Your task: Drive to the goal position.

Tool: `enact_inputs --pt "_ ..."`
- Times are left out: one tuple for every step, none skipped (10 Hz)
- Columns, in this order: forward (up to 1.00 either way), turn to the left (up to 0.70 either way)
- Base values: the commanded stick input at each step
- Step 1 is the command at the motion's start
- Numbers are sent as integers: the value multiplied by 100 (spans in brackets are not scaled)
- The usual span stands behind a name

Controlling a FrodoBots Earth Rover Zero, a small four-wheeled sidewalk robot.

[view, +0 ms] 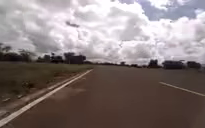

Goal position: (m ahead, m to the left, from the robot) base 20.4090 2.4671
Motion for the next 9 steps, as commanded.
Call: enact_inputs --pt "100 0" --pt "100 0" --pt "100 0" --pt "100 0" --pt "100 0" --pt "100 0" --pt "100 0" --pt "100 0" --pt "100 -7"
